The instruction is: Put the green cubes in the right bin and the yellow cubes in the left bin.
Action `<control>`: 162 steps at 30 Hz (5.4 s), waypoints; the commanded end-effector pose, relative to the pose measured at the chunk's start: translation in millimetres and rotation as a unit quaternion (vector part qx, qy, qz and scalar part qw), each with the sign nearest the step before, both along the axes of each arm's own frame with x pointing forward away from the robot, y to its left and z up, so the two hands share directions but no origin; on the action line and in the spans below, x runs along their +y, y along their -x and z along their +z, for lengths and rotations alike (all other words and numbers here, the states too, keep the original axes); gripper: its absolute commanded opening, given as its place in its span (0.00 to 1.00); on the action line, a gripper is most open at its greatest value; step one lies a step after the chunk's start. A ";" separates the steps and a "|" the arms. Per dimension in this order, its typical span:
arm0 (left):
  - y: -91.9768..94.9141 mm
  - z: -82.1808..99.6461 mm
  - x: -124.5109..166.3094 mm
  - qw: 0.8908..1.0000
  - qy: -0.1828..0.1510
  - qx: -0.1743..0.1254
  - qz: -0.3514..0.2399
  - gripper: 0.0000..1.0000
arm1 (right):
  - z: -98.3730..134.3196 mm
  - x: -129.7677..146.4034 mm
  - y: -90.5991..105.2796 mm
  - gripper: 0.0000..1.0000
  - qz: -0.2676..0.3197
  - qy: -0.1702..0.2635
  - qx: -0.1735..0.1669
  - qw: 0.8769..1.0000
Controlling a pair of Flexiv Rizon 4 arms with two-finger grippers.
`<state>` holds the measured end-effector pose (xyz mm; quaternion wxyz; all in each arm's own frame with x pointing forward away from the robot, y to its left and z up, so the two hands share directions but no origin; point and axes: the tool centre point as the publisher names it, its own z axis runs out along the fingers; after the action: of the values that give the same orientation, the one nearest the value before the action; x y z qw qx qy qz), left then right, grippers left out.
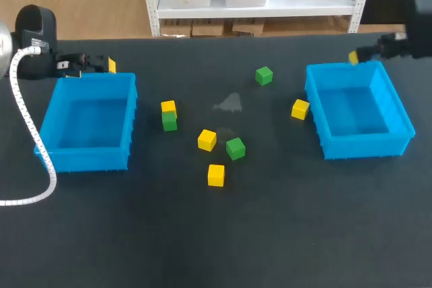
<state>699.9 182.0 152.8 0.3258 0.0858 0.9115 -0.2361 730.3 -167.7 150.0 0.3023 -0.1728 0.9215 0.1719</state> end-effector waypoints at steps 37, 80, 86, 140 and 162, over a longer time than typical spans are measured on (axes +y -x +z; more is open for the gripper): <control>-0.2 -1.6 1.7 1.000 0.004 -0.003 -0.002 1.00 | -94.6 155.7 -109.5 1.00 0.090 0.248 0.151 0.953; -0.2 -1.6 1.7 1.000 0.004 -0.003 -0.002 1.00 | -163.8 146.5 -124.0 0.00 0.042 0.279 0.196 0.939; -0.2 -1.6 1.7 1.000 0.004 -0.003 -0.002 1.00 | -144.3 135.1 -115.1 0.00 0.037 0.278 0.179 0.943; -0.2 -1.6 1.7 1.000 0.004 -0.003 -0.002 1.00 | -70.6 -11.0 29.2 1.00 -0.040 0.196 0.087 0.976; -0.2 -1.6 1.7 1.000 0.004 -0.003 -0.002 1.00 | -54.8 134.9 43.9 1.00 0.316 0.265 0.021 0.911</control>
<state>699.9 182.0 152.7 0.3258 0.0857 0.9115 -0.2360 691.1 -34.3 102.1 0.0833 -0.4628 0.8818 -0.0361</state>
